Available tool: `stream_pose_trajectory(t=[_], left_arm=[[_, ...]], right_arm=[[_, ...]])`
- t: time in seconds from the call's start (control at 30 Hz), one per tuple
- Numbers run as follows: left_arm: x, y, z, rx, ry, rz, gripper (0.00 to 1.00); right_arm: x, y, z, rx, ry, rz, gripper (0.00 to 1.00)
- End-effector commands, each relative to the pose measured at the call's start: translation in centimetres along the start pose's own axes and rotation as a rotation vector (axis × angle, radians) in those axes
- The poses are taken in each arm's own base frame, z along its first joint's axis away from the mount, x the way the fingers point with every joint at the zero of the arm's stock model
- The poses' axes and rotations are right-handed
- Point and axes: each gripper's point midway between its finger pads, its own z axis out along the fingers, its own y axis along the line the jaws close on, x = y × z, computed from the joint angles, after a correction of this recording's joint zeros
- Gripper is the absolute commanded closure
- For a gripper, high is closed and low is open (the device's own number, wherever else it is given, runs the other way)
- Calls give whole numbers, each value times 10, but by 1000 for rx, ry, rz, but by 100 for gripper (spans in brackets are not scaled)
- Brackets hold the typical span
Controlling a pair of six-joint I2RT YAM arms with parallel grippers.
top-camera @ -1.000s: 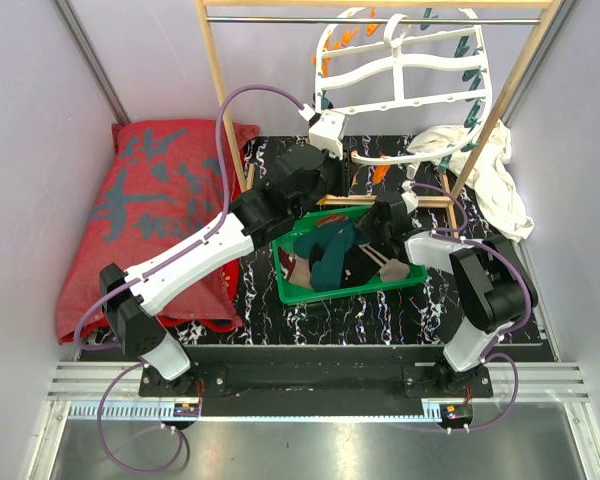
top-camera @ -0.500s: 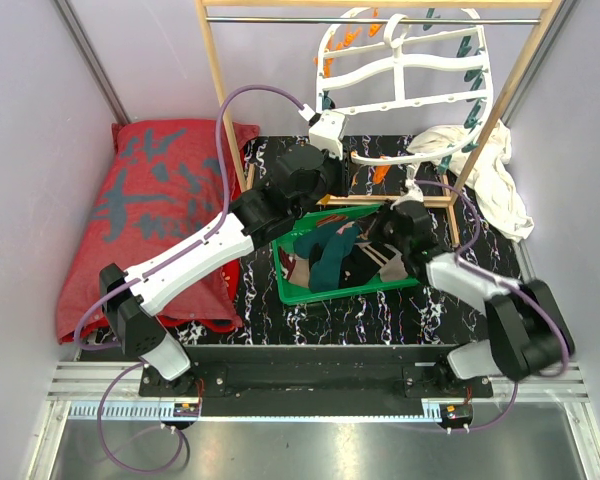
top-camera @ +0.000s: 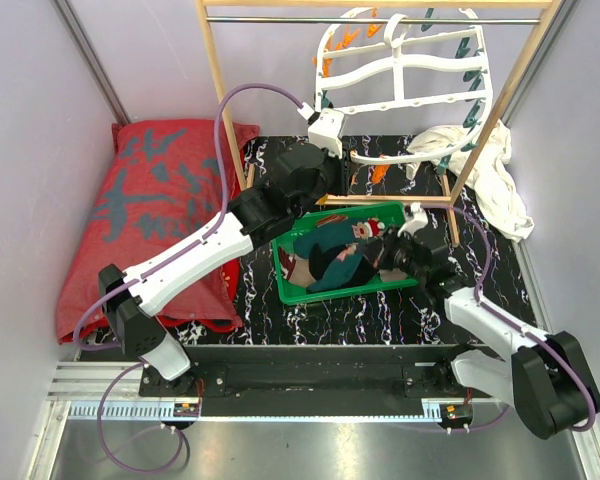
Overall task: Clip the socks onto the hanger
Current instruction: Adjust the sock in the bin.
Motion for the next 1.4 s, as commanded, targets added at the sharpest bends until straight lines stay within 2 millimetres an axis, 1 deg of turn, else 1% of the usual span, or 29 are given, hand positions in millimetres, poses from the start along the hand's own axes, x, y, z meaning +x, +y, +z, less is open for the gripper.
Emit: stream_pose_trajectory(t=[0.0, 0.03, 0.07, 0.1, 0.13, 0.17, 0.2, 0.23, 0.3, 0.4, 0.43, 0.5, 0.53, 0.6, 0.67, 0.7, 0.77, 0.8, 0.87, 0.9, 0.97, 1.0, 1.03, 1.07, 1.17, 1.27, 1.3, 1.33, 1.37], left_arm=[[-34, -6, -7, 8, -85, -40, 100], [-34, -5, -7, 6, -85, -39, 100], [-35, -5, -7, 5, -87, -39, 100], [-35, -5, -7, 5, -87, -38, 100], [-36, -5, -7, 5, -88, -37, 100], [-36, -6, -8, 8, -89, -37, 100], [-37, -6, -8, 7, -91, -38, 100], [-36, -6, -7, 8, -88, -35, 100], [-36, -6, -7, 10, -88, -37, 100], [-35, -6, -7, 11, -85, -38, 100], [-35, -6, -7, 11, -85, -38, 100], [-35, -7, -7, 13, -86, -40, 100], [-35, -7, -7, 14, -86, -38, 100], [-34, -7, -6, 13, -86, -38, 100], [-35, -7, -7, 14, -87, -38, 100], [-35, -7, -6, 15, -87, -40, 100], [-35, -8, -7, 17, -85, -42, 100], [-35, -8, -7, 18, -86, -44, 100], [-34, -8, -8, 19, -85, -48, 100], [-35, -8, -8, 20, -87, -51, 100], [-33, -8, -7, 20, -83, -49, 100], [-33, -8, -7, 20, -83, -49, 100], [-32, -8, -6, 19, -80, -49, 100], [-33, -8, -7, 21, -81, -50, 100], [-31, -10, -5, 25, -78, -54, 100], [-30, -9, -5, 24, -74, -55, 100], [-30, -9, -5, 25, -75, -54, 100], [-31, -10, -6, 25, -77, -54, 100], [-31, -8, -6, 20, -77, -52, 100]], right_arm=[[62, -35, -17, 173, 171, 259, 91], [56, -35, -20, 193, 142, 273, 90], [55, -37, -24, 214, 137, 276, 86], [60, -43, -30, 261, 161, 284, 82], [49, -42, -34, 287, 134, 274, 77], [47, -43, -37, 308, 138, 266, 73], [53, -48, -43, 349, 171, 261, 68], [41, -42, -44, 345, 162, 229, 64], [35, -39, -49, 377, 200, 188, 57], [31, -38, -53, 402, 232, 155, 50], [21, -35, -52, 404, 213, 132, 49], [14, -35, -53, 420, 202, 117, 49], [4, -30, -51, 408, 186, 103, 47], [-7, -26, -44, 402, 179, 73, 45], [-9, -26, -38, 407, 193, 70, 45], [-4, -26, -30, 405, 227, 81, 45], [3, -27, -22, 399, 255, 127, 45], [16, -33, -17, 416, 287, 175, 45], [23, -39, -10, 428, 279, 212, 45], [34, -48, -9, 459, 288, 254, 45], [38, -50, -4, 450, 269, 293, 45], [46, -53, -3, 455, 277, 330, 44], [50, -54, -1, 451, 278, 343, 45], [49, -54, 2, 442, 267, 353, 45], [61, -64, 7, 471, 286, 372, 46], [66, -69, 10, 477, 292, 379, 54], [66, -68, 10, 474, 291, 377, 58], [66, -68, 9, 471, 290, 374, 67], [60, -62, 9, 449, 277, 367, 72]])
